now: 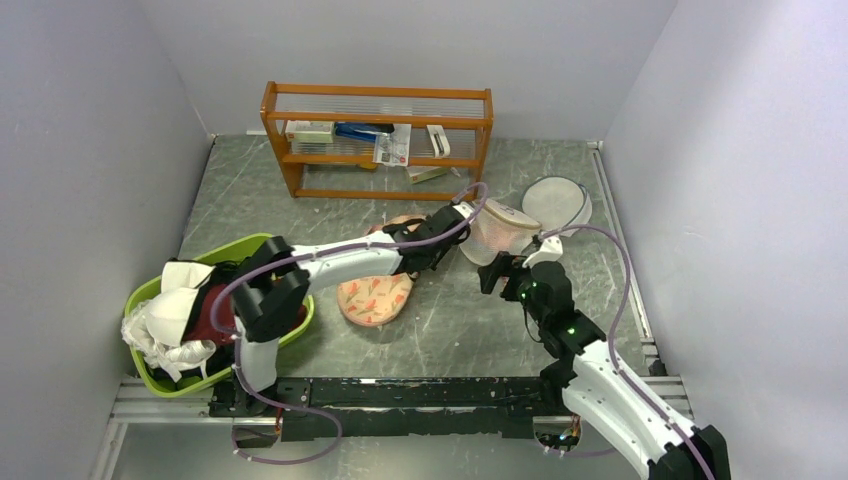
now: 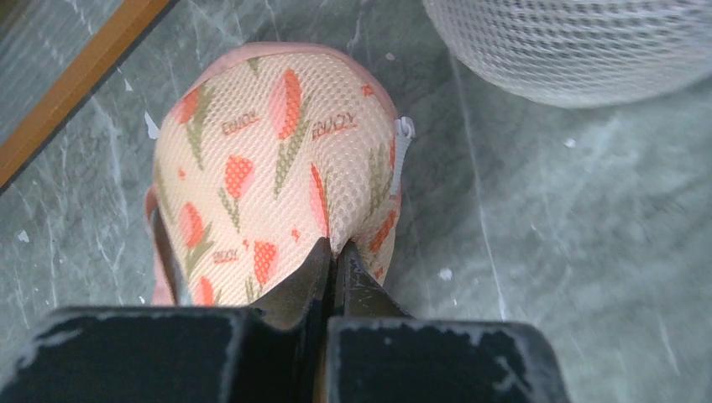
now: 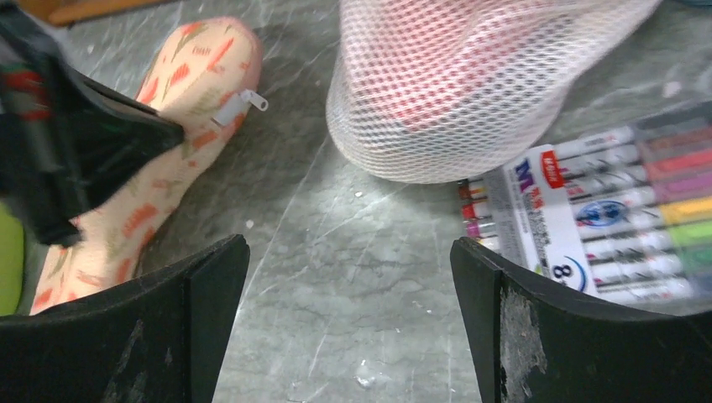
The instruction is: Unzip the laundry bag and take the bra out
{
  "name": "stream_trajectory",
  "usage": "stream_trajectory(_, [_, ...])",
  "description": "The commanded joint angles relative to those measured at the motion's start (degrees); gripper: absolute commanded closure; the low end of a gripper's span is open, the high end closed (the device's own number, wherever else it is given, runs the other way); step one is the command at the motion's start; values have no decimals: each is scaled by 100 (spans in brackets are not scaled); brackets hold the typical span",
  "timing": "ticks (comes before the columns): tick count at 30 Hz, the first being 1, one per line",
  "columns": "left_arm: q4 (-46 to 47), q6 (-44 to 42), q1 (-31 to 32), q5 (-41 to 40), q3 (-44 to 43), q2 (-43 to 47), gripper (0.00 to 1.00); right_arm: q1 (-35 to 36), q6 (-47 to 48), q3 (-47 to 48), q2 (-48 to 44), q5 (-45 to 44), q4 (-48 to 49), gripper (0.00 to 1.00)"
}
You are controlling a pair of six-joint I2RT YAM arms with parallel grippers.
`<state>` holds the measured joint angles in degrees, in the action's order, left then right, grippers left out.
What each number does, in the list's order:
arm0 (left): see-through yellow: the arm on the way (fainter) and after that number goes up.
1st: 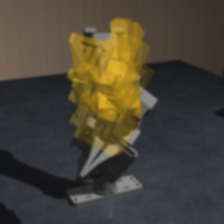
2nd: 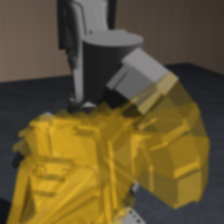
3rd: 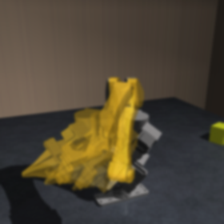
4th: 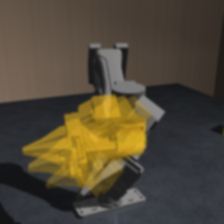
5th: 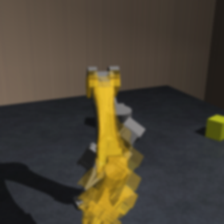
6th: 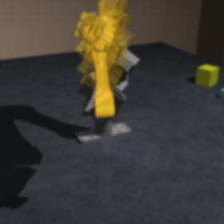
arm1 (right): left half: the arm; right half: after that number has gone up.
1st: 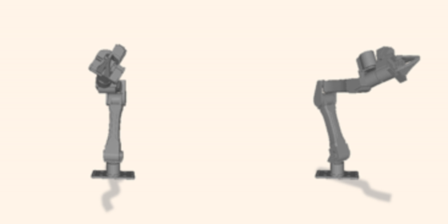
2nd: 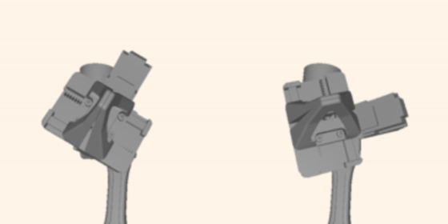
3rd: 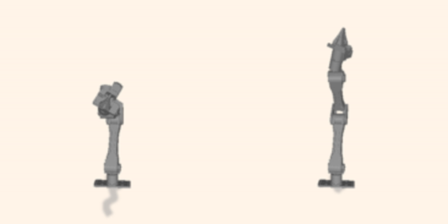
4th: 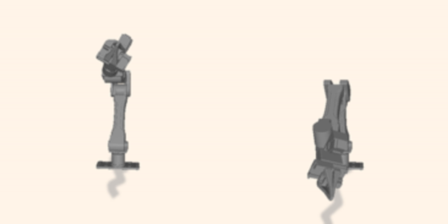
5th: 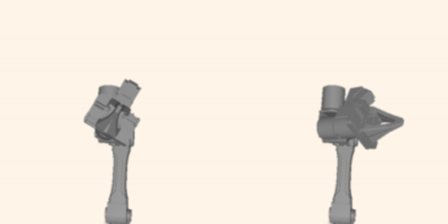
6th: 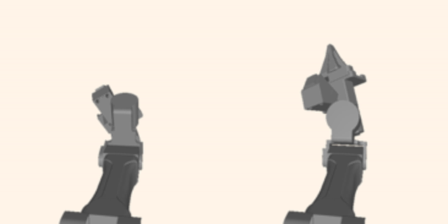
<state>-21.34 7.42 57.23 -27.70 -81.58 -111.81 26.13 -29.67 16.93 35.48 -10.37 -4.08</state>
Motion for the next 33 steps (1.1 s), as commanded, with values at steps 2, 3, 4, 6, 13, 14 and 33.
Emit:
stream_trajectory(2, [-202, -373, -10, 1036, 245, 880, 93, -51, 537, 17, 696, 1233, 807, 12])
stream_trajectory(3, [-214, -461, -10, 1209, 293, 960, 93, -47, 546, 55, 862, 1432, 934, 14])
stream_trajectory(4, [-240, -541, -10, 1375, 345, 1027, 93, -53, 466, 59, 993, 1615, 1079, 15])
stream_trajectory(6, [-296, -642, -10, 1456, 455, 1122, 93, -91, 317, -40, 1160, 2022, 1636, 17])
stream_trajectory(13, [-36, -950, -2, 1915, 1028, 1573, 93, -183, 712, 281, 2054, 2864, 2430, 38])
stream_trajectory(14, [40, -1017, -2, 1972, 1116, 1662, 93, -205, 715, 241, 2130, 2952, 2613, 39])
stream_trajectory(33, [47, -1445, 99, 1903, 1327, 2248, 93, -756, 363, -324, 3664, 4972, 5474, 52])
